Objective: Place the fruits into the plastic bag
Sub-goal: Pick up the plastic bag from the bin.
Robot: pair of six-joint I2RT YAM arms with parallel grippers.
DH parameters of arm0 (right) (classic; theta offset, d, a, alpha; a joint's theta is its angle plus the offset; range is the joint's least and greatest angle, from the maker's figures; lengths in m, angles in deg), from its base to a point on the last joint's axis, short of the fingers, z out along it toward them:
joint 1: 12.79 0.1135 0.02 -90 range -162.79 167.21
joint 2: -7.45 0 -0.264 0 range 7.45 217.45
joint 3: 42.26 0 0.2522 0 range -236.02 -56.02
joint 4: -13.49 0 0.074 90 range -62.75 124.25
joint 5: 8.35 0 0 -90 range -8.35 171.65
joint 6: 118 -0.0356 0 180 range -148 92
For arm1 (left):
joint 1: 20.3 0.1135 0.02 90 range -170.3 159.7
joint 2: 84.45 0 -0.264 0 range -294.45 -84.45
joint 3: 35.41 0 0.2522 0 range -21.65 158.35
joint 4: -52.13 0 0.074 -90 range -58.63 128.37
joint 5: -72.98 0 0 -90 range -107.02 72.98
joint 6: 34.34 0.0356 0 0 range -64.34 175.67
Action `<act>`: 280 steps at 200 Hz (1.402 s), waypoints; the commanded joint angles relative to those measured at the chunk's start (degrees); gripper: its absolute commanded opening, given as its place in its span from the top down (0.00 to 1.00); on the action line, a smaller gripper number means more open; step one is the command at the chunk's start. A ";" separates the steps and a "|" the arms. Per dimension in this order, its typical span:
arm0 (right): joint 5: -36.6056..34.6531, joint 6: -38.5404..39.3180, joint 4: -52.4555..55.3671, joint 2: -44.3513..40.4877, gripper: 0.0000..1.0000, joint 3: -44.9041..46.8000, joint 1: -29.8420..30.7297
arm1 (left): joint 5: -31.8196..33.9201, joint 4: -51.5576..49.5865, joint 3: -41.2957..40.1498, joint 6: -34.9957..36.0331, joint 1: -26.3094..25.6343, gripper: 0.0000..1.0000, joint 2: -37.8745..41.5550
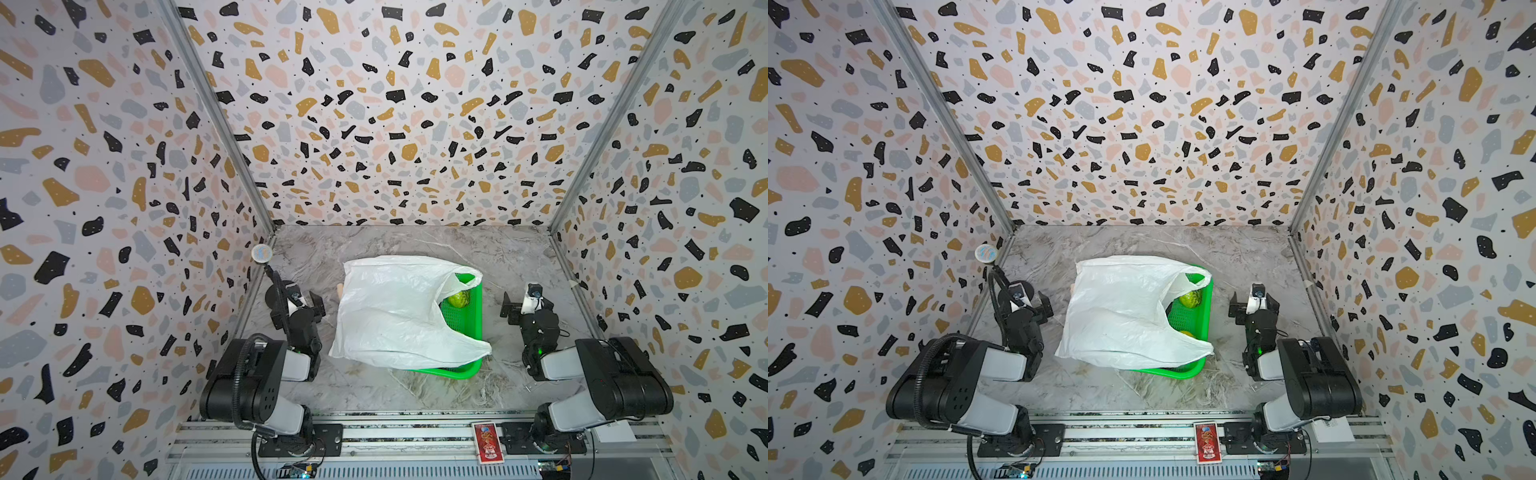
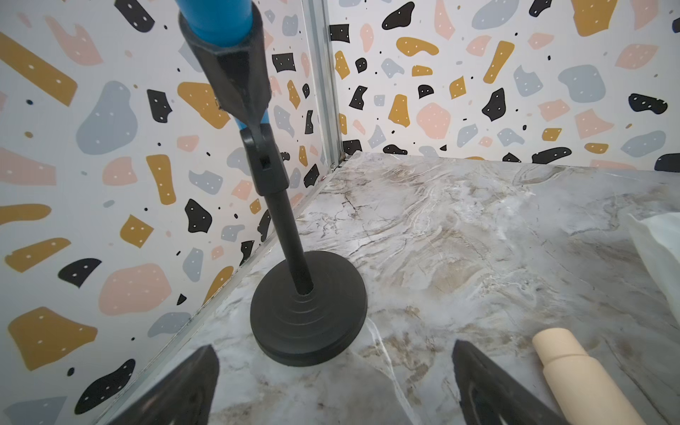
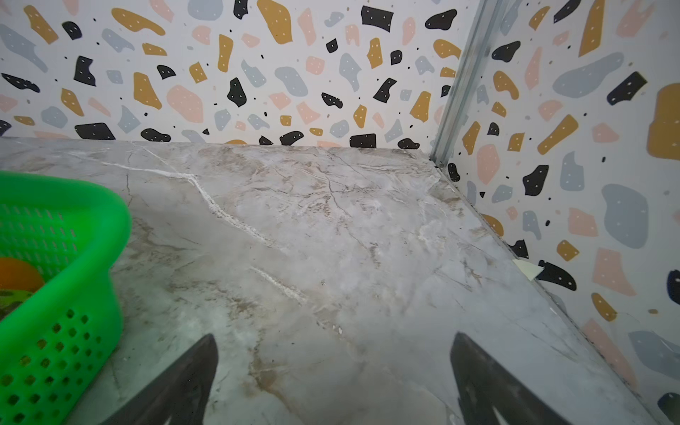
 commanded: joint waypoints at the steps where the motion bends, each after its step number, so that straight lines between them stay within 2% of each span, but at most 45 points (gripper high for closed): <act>1: 0.61 -0.21 0.35 -0.93 0.01 -0.66 0.62 | -0.16 1.69 0.64 -0.50 0.35 0.01 1.11; 280: -0.40 0.32 1.26 -1.77 0.01 -1.04 1.39 | -0.51 0.68 0.54 -0.72 0.52 0.00 1.87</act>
